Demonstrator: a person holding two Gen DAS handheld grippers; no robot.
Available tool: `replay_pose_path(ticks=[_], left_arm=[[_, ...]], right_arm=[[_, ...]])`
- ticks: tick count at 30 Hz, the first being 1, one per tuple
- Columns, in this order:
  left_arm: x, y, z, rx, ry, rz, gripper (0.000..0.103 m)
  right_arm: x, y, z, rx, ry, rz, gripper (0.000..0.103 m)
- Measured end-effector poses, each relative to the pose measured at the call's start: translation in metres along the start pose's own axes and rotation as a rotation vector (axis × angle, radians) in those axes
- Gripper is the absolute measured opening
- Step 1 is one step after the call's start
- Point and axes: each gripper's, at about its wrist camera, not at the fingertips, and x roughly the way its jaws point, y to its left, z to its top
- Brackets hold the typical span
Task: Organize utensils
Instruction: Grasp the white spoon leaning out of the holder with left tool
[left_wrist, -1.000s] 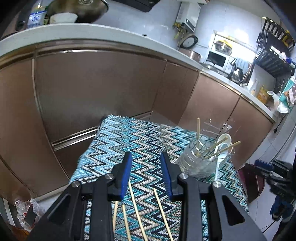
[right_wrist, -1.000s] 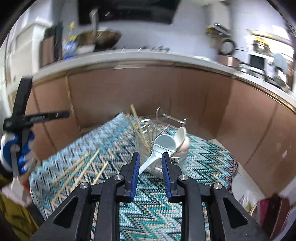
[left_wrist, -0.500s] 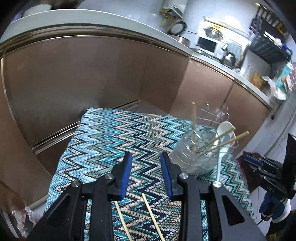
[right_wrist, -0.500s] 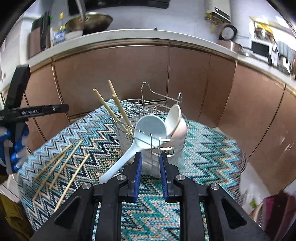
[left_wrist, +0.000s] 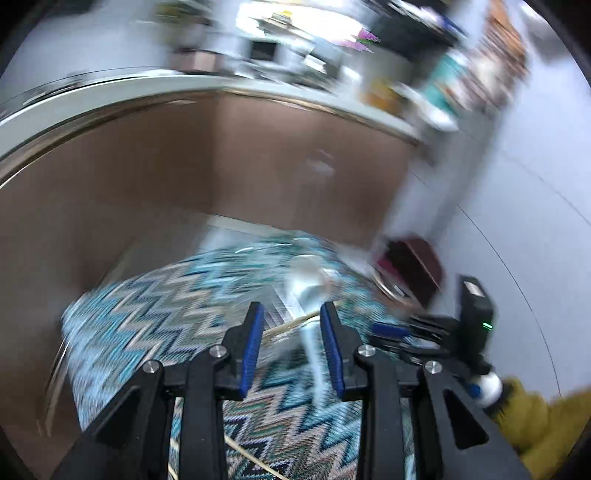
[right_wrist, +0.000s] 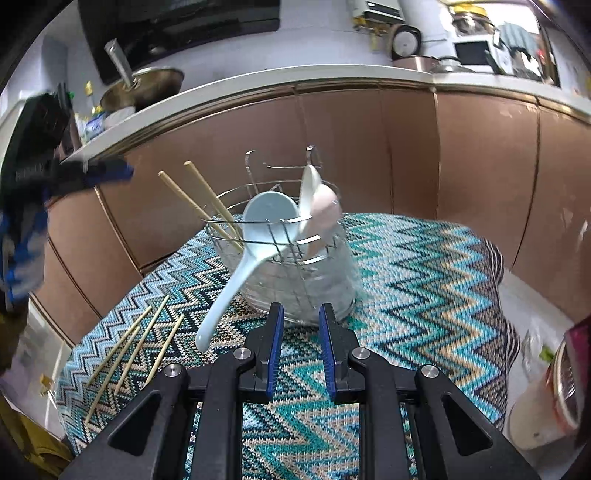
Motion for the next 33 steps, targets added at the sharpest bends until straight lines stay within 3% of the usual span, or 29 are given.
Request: replay_pose_path(ticks=[3,9,23,29,33], left_arm=[[0.039,-0.011,0.029,0.1,0.138,-0.054,0.03],[0.106,-0.004,0.043,0.143,0.301,-0.086,0.03],[0.144,0.002,0.045,0.223,0.456,-0.089,0.029],[0.158,0.0,0.043,0.246,0.504,-0.083,0.014],[0.165,-0.004,0.039,0.273,0.533,-0.076,0.01]], right_arm=[[-0.004,-0.009,-0.006,0.046,-0.021,0.001,0.02],[-0.014,-0.03,-0.017,0.11,-0.047,-0.01,0.02],[-0.017,-0.042,-0.016,0.136,-0.073,-0.007,0.022],[-0.017,-0.043,-0.017,0.138,-0.071,-0.014,0.026],[-0.017,-0.046,-0.02,0.144,-0.066,-0.014,0.027]])
